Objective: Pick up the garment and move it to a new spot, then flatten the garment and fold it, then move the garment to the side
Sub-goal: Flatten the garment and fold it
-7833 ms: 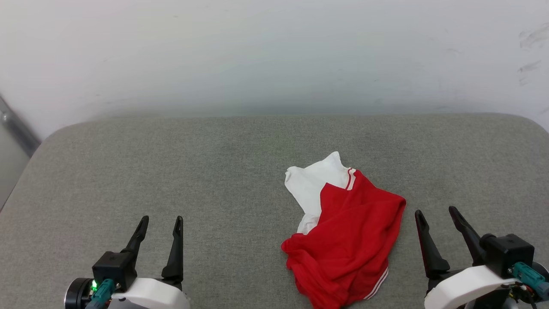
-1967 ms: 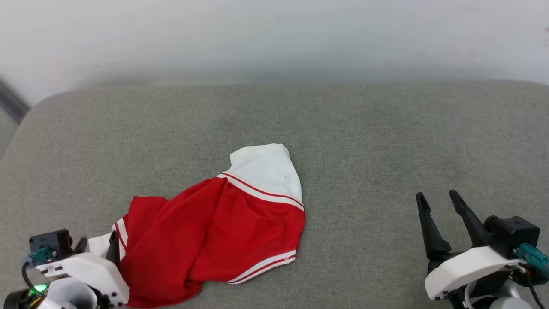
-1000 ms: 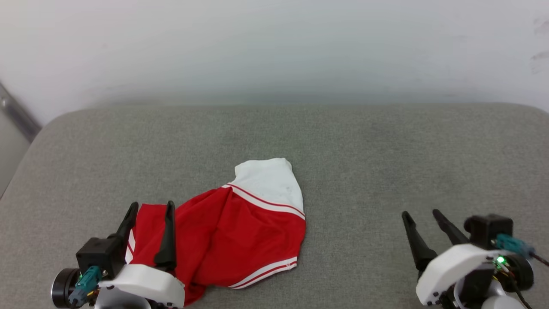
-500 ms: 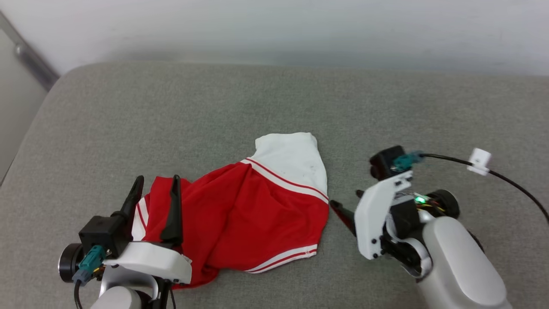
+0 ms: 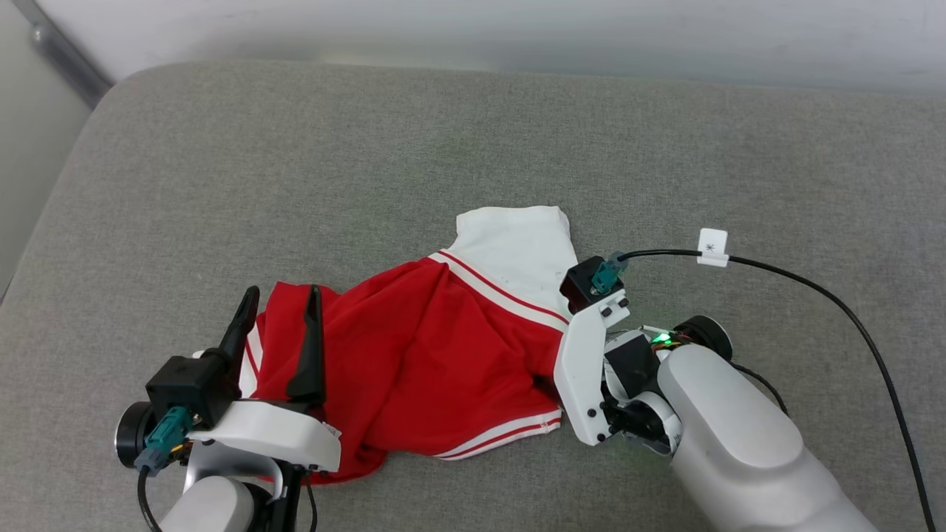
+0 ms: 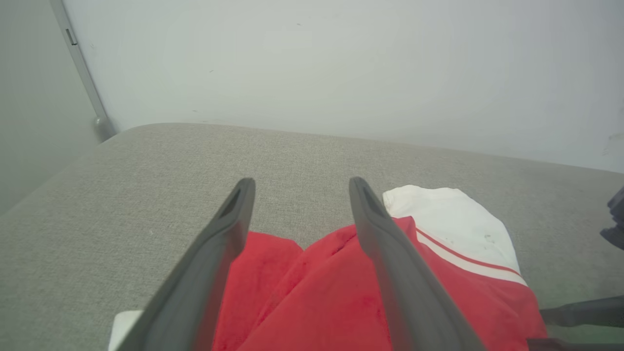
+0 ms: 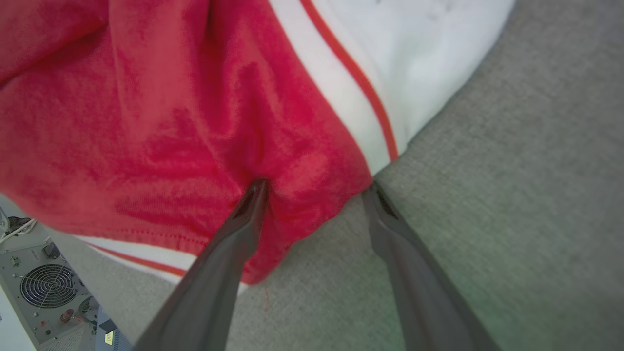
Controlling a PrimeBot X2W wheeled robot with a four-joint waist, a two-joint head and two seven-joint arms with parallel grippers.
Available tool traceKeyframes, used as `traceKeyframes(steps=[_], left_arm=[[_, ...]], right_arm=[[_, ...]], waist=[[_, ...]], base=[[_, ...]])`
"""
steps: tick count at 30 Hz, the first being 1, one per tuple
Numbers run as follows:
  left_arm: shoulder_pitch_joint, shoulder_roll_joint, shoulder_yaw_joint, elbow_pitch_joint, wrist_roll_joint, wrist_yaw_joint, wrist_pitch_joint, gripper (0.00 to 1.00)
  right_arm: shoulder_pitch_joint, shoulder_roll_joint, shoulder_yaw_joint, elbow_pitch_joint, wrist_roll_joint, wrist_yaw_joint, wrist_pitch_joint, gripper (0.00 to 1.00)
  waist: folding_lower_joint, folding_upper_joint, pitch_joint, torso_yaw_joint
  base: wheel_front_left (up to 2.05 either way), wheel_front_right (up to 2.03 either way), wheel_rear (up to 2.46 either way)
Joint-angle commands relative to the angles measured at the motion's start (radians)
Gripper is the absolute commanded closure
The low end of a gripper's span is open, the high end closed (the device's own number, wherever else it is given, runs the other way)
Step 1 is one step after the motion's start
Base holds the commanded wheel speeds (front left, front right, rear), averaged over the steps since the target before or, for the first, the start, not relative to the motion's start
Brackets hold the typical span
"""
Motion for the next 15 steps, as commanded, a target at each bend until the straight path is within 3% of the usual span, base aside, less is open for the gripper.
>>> traceKeyframes(steps=[1, 3, 4, 6, 9, 15], left_arm=[[-0.009, -0.004, 0.006, 0.004, 0.007, -0.007, -0.007, 0.00], [-0.009, -0.009, 0.011, 0.010, 0.013, -0.014, -0.007, 0.00], [-0.008, -0.012, 0.014, 0.013, 0.015, -0.019, -0.007, 0.00], [-0.005, -0.016, 0.018, 0.019, 0.021, -0.024, -0.007, 0.00], [0.005, -0.022, 0.026, 0.033, 0.029, -0.038, -0.007, 0.00], [0.025, -0.022, 0.038, 0.038, 0.033, -0.032, -0.006, 0.00]], right_arm=[[0.045, 0.009, 0.045, 0.063, 0.019, 0.001, 0.024, 0.00], [0.043, 0.011, 0.076, 0.098, 0.048, 0.002, 0.031, 0.00], [0.039, 0.013, 0.093, 0.113, 0.056, 0.002, 0.034, 0.55], [0.031, 0.015, 0.121, 0.135, 0.083, 0.002, 0.035, 1.00], [-0.032, 0.012, 0.162, 0.153, 0.133, 0.002, -0.004, 1.00], [-0.108, -0.014, 0.148, 0.108, 0.167, 0.000, -0.104, 1.00]], waist=[[0.0000, 0.0000, 0.002, -0.001], [0.0000, 0.0000, 0.003, -0.002], [0.0000, 0.0000, 0.003, -0.002], [0.0000, 0.0000, 0.000, -0.003], [0.0000, 0.0000, -0.014, -0.005], [0.0000, 0.0000, -0.045, -0.019]], base=[[0.00, 0.00, 0.00], [0.00, 0.00, 0.00], [0.00, 0.00, 0.00], [0.00, 0.00, 0.00], [0.00, 0.00, 0.00], [0.00, 0.00, 0.00]])
